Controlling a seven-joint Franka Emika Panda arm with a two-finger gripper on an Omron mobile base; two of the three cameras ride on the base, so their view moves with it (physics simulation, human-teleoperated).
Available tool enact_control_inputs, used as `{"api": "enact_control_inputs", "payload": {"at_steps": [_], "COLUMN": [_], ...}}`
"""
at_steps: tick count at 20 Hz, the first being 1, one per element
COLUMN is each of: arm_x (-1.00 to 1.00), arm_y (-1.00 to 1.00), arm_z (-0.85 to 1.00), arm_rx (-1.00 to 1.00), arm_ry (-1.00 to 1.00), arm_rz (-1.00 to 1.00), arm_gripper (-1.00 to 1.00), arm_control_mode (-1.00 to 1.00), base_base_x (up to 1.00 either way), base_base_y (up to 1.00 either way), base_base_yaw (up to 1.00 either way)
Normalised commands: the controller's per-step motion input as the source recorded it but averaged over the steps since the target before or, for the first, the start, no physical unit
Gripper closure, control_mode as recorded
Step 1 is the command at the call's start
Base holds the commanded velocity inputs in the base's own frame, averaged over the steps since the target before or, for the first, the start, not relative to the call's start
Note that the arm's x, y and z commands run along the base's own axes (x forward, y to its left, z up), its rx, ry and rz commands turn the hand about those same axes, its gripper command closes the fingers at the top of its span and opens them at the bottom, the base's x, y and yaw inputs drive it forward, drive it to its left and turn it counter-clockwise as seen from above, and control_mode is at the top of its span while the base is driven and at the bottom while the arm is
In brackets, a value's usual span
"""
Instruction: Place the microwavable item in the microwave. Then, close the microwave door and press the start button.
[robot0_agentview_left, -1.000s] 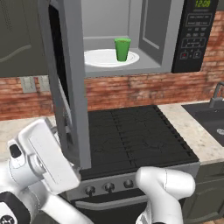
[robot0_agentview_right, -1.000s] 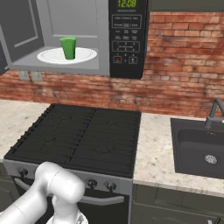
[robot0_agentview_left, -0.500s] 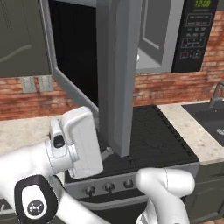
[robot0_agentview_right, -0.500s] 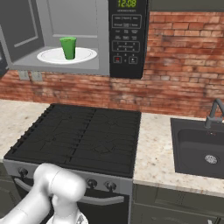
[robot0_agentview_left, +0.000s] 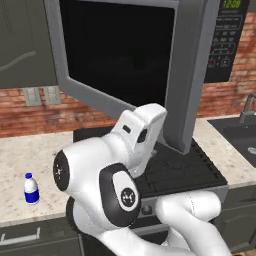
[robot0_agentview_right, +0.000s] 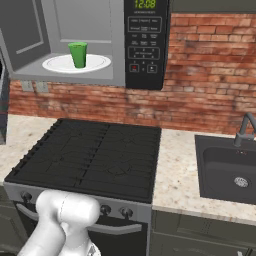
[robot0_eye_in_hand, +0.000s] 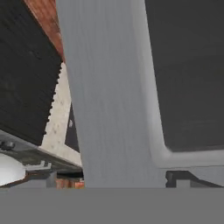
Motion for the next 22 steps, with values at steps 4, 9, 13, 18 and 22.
{"api": "enact_control_inputs", "payload": {"at_steps": [4,9,13,18,22], "arm_x": [0.28,0.47,0.71,0.86,0.91], "arm_y": [-0.99,-0.63,-0.38,-0.12,0.00], "arm_z": [0.00,0.00,0.00,0.15,0.25], "arm_rx": [0.21,0.09,0.02,0.00,0.00], "arm_ry": [-0.01,0.00,0.00,0.01,0.05], "arm_rz": [0.38,0.33,0.33,0.26,0.18], "arm_gripper": [-1.00,-1.00,-1.00,-1.00,-1.00], "arm_control_mode": [-1.00,-1.00,-1.00,-1.00,-1.00], "base_base_x": [0.00,0.00,0.00,0.00,0.00], "base_base_y": [0.00,0.00,0.00,0.00,0.00], "base_base_yaw": [0.00,0.00,0.00,0.00,0.00]}}
